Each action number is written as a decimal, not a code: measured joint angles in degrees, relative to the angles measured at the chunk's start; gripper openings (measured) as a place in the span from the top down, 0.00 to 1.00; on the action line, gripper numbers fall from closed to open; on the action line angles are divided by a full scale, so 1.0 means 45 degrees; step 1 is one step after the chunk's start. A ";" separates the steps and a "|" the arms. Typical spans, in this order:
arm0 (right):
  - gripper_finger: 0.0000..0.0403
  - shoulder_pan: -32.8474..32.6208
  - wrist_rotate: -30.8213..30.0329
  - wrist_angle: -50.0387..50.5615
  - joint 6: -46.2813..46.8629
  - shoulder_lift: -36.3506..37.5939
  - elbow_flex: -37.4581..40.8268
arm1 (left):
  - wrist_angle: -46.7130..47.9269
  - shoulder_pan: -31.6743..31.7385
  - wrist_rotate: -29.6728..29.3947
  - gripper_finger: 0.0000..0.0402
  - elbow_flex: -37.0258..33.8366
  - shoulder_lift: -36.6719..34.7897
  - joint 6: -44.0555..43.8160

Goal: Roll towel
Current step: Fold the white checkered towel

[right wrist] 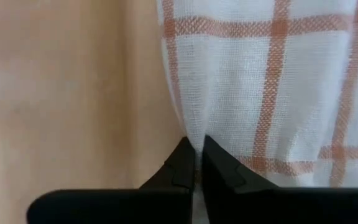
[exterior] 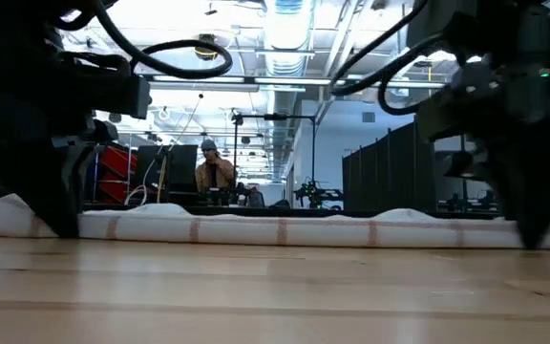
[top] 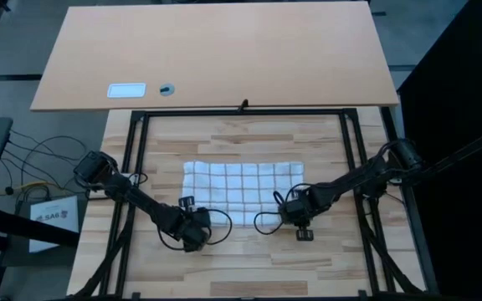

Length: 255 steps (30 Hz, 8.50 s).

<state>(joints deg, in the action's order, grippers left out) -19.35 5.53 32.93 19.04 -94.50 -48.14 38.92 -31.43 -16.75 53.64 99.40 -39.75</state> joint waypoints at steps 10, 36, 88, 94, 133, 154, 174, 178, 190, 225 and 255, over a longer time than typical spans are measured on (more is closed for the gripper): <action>1.00 0.0187 0.2839 0.0168 0.1104 0.1923 0.0015 | 0.0083 0.0520 0.2839 1.00 0.0133 -0.1683 -0.0064; 1.00 0.4837 0.8344 0.0231 -0.0556 0.2063 0.0447 | 0.0982 0.5832 0.8367 1.00 0.0137 -0.3435 0.5536; 0.72 0.8770 0.8131 -0.0013 -0.0867 0.3624 0.0976 | -0.1540 0.8351 0.8650 1.00 -0.2184 -0.3435 0.7873; 0.72 0.6951 0.8131 -0.0165 -0.0655 0.3533 0.0732 | -0.1426 0.8351 0.8640 1.00 -0.2184 -0.3435 0.7858; 0.72 0.6307 0.6746 -0.0906 -0.1455 0.0734 0.0762 | -0.0609 0.9007 0.5842 0.95 -0.1764 -0.3430 0.8127; 0.72 0.6002 0.6826 -0.1049 -0.1442 0.0734 0.0762 | 0.2943 0.7619 0.5213 0.64 0.0381 -0.4087 0.8366; 0.72 0.5829 0.6821 -0.1235 -0.1537 0.0739 0.0762 | 0.0953 0.8714 0.3186 0.68 -0.1180 -0.3537 0.9103; 0.72 0.5829 0.6763 -0.1158 -0.1540 0.0850 0.0727 | 0.2578 0.8031 0.3176 0.68 -0.0164 -0.3639 0.8141; 0.72 0.3567 0.3813 -0.1004 -0.1228 0.1161 0.0184 | 0.1202 0.5064 0.0825 0.68 -0.0632 -0.3504 0.8052; 0.72 0.2951 0.1080 -0.1106 -0.1207 0.1705 0.0567 | 0.1485 0.2433 -0.0003 0.69 0.0805 -0.3561 0.3538; 0.72 0.2110 0.1072 -0.0170 -0.0537 0.1682 -0.0278 | 0.2718 0.3747 -0.0360 0.69 0.0882 -0.3843 0.5231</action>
<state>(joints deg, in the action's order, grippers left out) -9.86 10.36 32.17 16.62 -86.93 -49.39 51.15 -14.57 -18.37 57.61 82.11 -16.21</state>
